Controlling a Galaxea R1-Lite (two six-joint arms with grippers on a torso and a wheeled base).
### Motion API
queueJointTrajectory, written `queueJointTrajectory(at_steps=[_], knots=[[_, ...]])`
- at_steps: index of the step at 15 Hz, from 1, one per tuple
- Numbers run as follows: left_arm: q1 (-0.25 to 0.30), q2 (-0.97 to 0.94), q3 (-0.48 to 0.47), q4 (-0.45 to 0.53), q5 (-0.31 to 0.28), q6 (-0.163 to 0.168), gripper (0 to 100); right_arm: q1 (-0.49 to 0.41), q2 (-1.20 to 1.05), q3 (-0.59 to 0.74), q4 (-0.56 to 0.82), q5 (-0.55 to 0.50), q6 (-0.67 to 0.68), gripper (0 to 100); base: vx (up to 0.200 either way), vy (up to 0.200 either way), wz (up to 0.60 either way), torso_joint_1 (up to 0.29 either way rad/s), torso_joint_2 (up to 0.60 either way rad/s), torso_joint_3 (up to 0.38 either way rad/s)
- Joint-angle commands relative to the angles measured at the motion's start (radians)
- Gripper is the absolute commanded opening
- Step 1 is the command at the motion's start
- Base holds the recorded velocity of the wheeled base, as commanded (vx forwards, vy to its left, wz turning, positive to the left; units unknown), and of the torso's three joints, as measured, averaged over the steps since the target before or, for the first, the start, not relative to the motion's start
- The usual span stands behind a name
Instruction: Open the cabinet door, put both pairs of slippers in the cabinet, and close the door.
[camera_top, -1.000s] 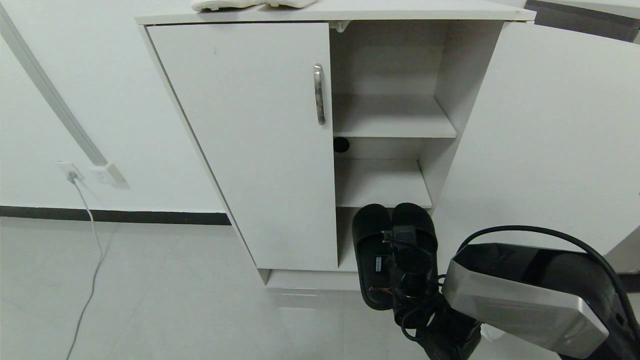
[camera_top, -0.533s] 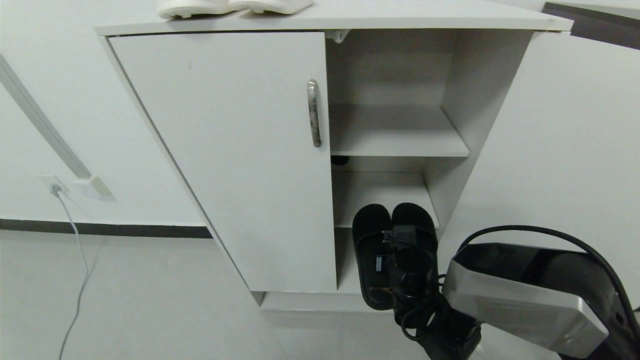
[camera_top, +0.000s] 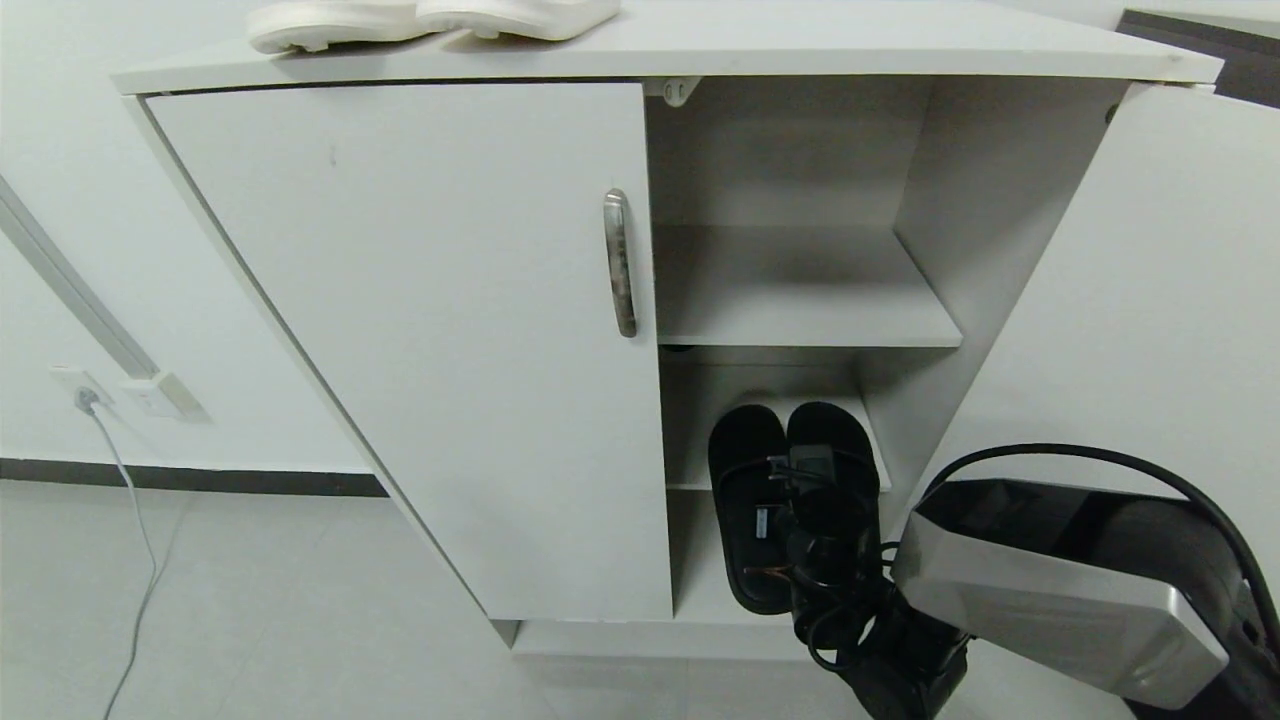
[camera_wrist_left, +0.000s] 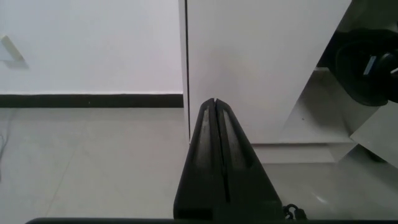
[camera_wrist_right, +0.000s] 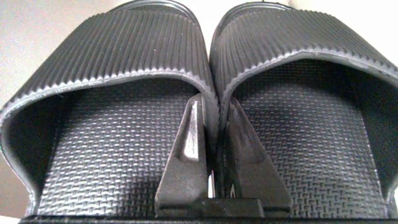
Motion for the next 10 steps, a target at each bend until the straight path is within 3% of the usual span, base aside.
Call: queueJointTrajectory(at_steps=[1,4,10], knots=[[0.000,0.001,0.000,0.000,-0.001,0.001,0,-0.014,0.000,-0.030,0.042,0.019,0.003,0,0.000,0.000,0.00,0.000,0.00,0.000],[0.000,0.001,0.000,0.000,-0.001,0.000,0,-0.048,0.003,-0.149,0.144,0.082,0.006,0,0.000,0.000,0.00,0.000,0.00,0.000],[0.000,0.001,0.000,0.000,-0.001,0.003,0,-0.074,0.032,-0.408,0.399,0.088,0.035,0,0.000,0.000,0.00,0.000,0.00,0.000]])
